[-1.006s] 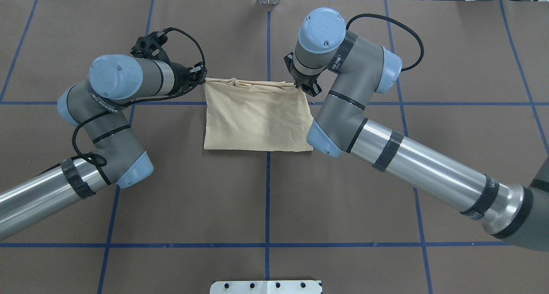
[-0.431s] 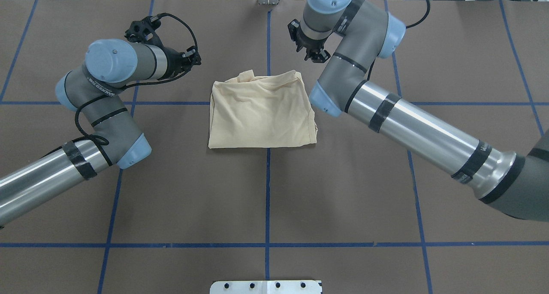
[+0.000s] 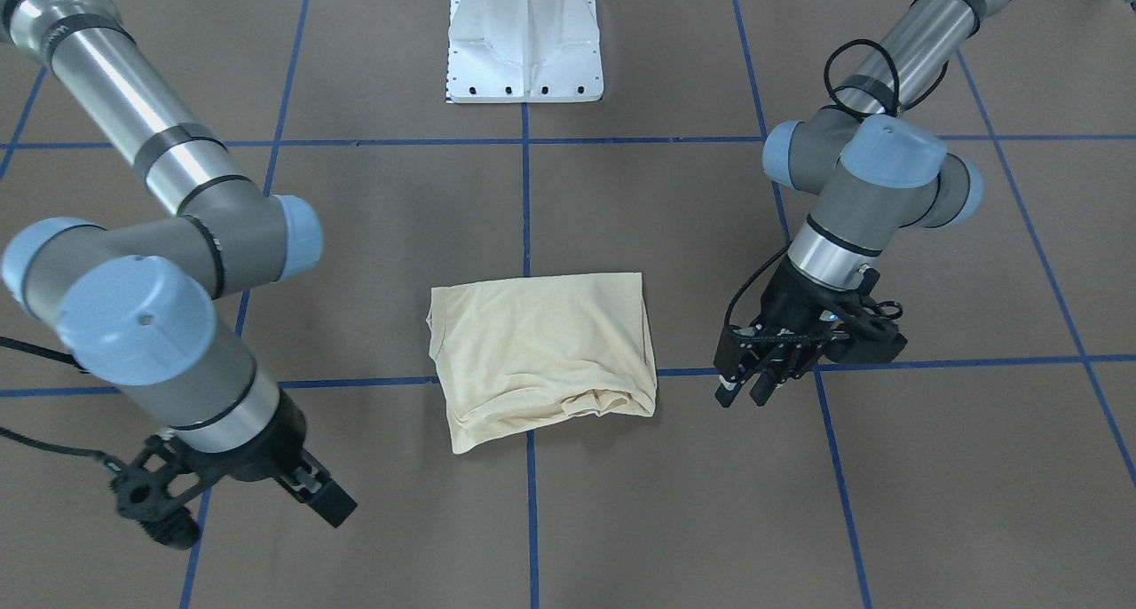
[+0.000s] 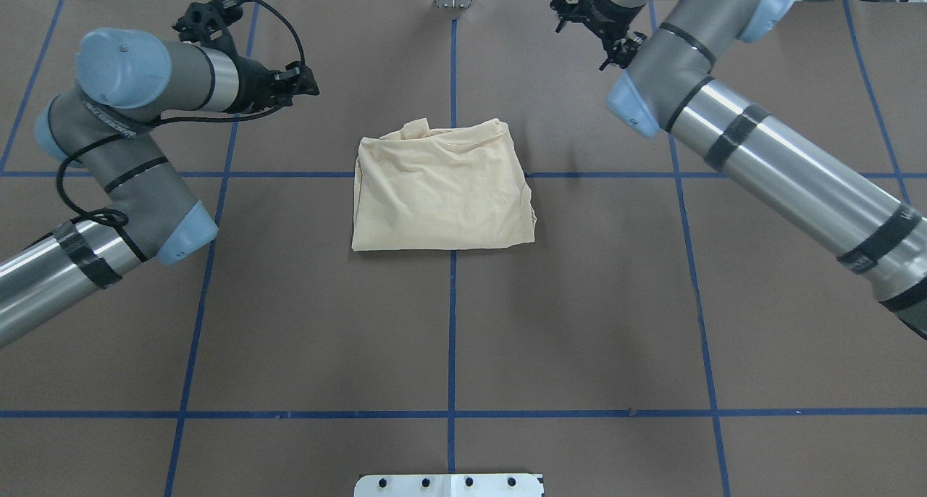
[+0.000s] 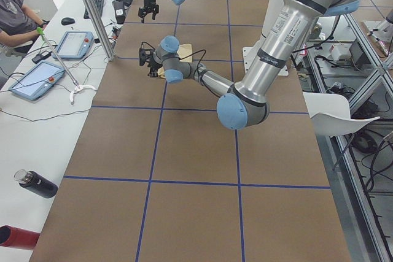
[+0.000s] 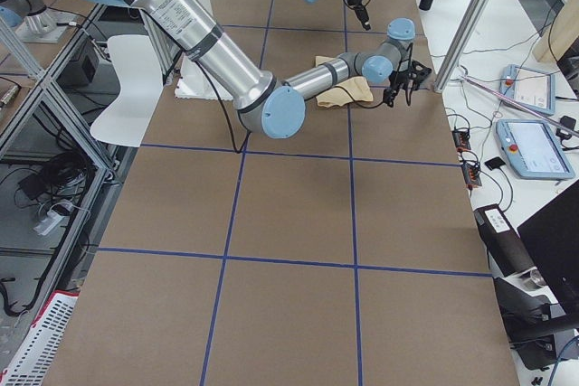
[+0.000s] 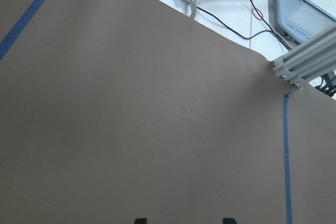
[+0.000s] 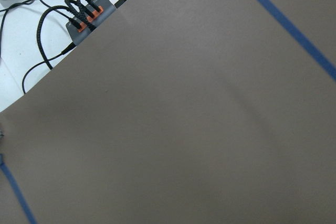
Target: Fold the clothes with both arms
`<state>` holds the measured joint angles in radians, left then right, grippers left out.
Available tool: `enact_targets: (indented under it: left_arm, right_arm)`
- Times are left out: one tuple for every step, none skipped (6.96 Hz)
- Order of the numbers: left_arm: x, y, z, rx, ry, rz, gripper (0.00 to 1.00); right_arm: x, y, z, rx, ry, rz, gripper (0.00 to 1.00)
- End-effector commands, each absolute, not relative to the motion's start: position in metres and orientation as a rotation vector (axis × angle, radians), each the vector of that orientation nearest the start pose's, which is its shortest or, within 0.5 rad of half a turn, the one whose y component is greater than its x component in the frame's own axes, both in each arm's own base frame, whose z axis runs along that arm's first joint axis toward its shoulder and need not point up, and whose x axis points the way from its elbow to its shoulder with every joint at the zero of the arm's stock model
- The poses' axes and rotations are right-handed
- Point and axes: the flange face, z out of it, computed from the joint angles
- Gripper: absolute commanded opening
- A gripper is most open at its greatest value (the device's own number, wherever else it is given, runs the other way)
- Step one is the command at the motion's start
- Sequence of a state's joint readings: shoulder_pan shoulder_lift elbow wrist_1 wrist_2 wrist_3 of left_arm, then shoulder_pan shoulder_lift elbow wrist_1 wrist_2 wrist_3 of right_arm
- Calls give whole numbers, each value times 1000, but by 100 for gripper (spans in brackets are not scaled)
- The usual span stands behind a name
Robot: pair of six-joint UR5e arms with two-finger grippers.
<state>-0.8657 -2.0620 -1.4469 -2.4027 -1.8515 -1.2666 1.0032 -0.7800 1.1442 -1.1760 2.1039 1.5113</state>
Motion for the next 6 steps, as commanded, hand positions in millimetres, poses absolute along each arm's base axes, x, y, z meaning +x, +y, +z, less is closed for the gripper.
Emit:
enact_targets:
  left_arm:
    - [272, -587, 384, 567, 1005, -28, 57]
    - [216, -596, 397, 576, 937, 93, 57]
    - [142, -599, 413, 556, 903, 193, 58]
    - [80, -599, 432, 550, 873, 241, 58]
    - [35, -594, 462, 529, 821, 287, 59]
    - [1, -585, 483, 512, 788, 297, 79]
  right_arm:
    - [-238, -707, 419, 23, -859, 393, 100]
    - [-169, -697, 467, 68, -843, 242, 100]
    - [-90, -687, 511, 96, -834, 159, 100]
    - [-31, -670, 550, 114, -801, 106, 100]
    - [16, -652, 579, 115, -772, 47, 100]
    - [42, -623, 592, 88, -765, 14, 100]
